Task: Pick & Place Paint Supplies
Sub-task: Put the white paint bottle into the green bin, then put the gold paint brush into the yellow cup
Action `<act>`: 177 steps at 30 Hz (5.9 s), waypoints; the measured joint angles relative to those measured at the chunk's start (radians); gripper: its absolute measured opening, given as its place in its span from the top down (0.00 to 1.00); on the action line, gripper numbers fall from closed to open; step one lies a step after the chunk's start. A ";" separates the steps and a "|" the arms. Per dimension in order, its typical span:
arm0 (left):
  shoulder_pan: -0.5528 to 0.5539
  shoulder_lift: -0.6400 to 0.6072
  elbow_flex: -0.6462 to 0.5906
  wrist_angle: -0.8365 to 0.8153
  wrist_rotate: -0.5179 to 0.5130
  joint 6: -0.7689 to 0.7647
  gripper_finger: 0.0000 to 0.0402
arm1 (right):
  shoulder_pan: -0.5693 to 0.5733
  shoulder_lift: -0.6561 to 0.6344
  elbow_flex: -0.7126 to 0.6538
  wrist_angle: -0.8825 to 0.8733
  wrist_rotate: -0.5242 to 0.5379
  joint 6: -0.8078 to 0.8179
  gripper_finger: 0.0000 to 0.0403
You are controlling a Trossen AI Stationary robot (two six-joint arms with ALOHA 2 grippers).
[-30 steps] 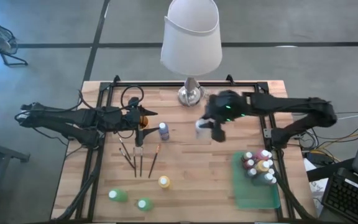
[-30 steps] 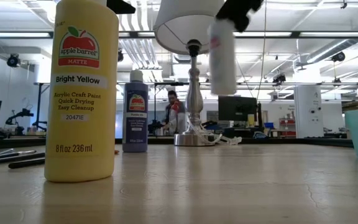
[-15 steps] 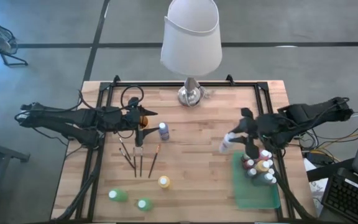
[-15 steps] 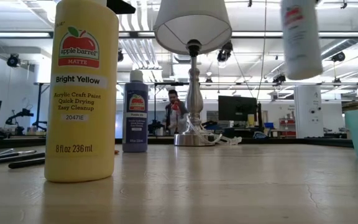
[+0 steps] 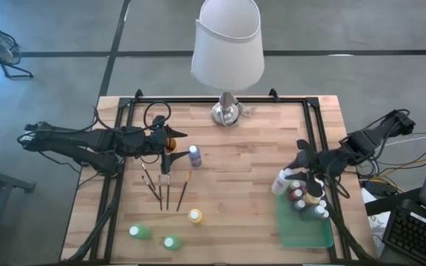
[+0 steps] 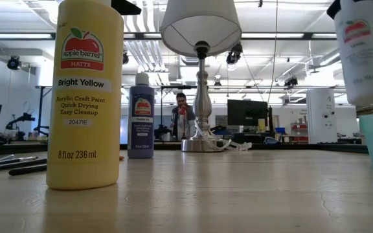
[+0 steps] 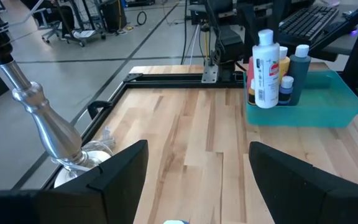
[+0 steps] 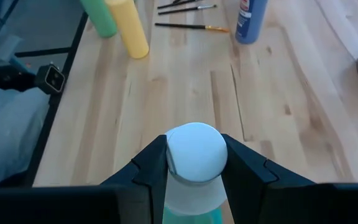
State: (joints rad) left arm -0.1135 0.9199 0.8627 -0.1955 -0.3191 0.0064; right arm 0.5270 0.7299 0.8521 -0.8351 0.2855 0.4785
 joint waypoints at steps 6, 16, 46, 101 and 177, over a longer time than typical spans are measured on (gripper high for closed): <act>0.000 0.000 0.000 0.001 0.000 -0.001 0.29 | 0.070 -0.010 -0.009 -0.047 0.042 0.063 0.72; 0.000 0.000 0.000 0.001 0.000 -0.001 0.29 | 0.152 -0.009 -0.005 -0.080 0.134 0.111 0.72; 0.000 0.000 0.000 0.031 0.000 -0.006 0.29 | 0.295 0.006 -0.111 -0.104 0.269 0.281 0.72; 0.000 0.000 0.000 0.068 0.000 -0.007 0.29 | 0.295 -0.008 -0.215 -0.031 0.251 0.305 0.47; 0.000 0.000 0.000 0.060 0.000 -0.006 0.29 | -0.190 -0.182 0.074 -0.085 0.128 -0.256 0.98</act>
State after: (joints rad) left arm -0.1134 0.9195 0.8623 -0.1352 -0.3195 0.0001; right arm 0.3372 0.5478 0.9261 -0.9201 0.4138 0.2225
